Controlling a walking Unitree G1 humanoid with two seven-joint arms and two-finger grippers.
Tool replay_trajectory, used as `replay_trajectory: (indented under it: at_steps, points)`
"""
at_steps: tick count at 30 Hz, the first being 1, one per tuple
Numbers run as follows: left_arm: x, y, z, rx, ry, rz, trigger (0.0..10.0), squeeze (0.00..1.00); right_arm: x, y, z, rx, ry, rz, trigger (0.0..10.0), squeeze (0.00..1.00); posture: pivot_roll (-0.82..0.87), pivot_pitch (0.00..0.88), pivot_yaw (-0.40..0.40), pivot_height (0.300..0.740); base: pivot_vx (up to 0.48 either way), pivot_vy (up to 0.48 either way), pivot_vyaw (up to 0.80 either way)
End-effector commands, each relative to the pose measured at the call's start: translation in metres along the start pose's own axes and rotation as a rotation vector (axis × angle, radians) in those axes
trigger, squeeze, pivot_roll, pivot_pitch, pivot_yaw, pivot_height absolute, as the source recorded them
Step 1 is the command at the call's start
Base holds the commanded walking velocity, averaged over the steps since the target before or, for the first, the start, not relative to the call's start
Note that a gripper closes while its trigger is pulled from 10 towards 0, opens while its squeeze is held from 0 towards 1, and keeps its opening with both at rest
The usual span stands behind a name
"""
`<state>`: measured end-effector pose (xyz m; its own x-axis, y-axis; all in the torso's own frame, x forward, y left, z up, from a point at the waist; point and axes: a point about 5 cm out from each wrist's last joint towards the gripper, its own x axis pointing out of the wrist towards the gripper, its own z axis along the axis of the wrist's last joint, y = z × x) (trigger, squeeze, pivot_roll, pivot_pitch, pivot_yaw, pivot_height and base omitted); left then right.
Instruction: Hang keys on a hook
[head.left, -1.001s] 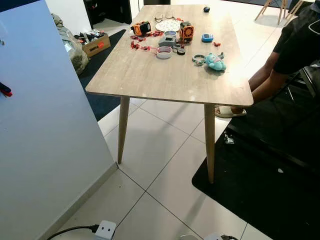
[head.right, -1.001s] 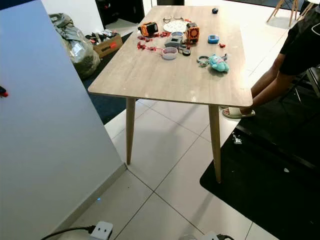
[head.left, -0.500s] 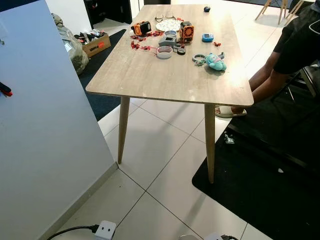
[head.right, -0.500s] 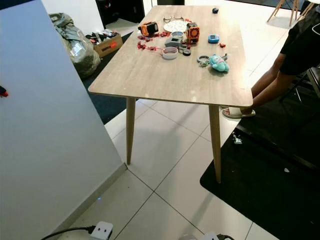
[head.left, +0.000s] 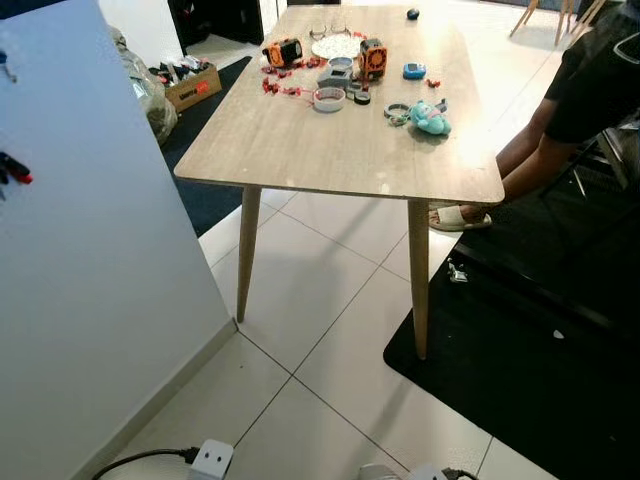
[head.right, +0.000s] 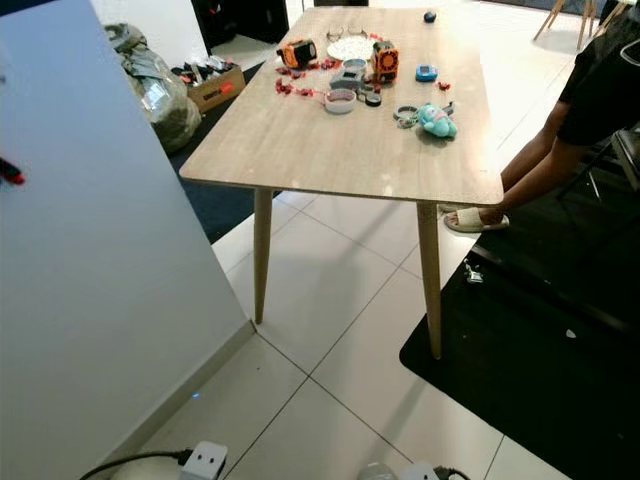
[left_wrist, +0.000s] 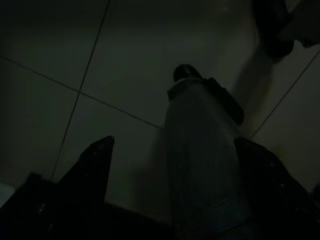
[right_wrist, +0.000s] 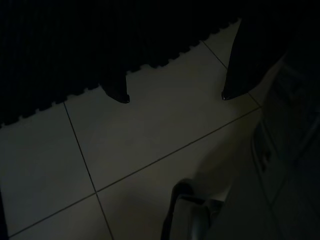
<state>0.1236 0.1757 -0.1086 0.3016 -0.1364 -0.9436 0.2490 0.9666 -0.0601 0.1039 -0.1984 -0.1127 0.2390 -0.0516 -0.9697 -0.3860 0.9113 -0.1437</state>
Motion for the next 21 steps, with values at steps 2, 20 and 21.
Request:
replay_trajectory:
  at_steps: [2,20,21]
  points:
    - [-0.0007,0.0011,-0.0086,-0.011,0.03,0.006,10.0,0.0,0.0003,0.0056,-0.0033,-0.003,0.007,0.014,10.0,0.0,-0.14,0.088,0.095,0.74,0.0,0.0,0.0]
    - [-0.0009,0.0011,-0.01,-0.003,0.035,0.006,10.0,0.0,0.0003,0.0071,-0.0052,-0.008,0.02,0.03,10.0,0.0,-0.14,0.094,0.098,0.74,0.0,0.0,-0.79]
    - [-0.0009,0.0013,-0.01,-0.003,0.035,0.006,10.0,0.0,0.0003,0.0072,-0.0052,-0.008,0.02,0.031,10.0,0.0,-0.14,0.094,0.098,0.74,0.0,0.0,-0.8]
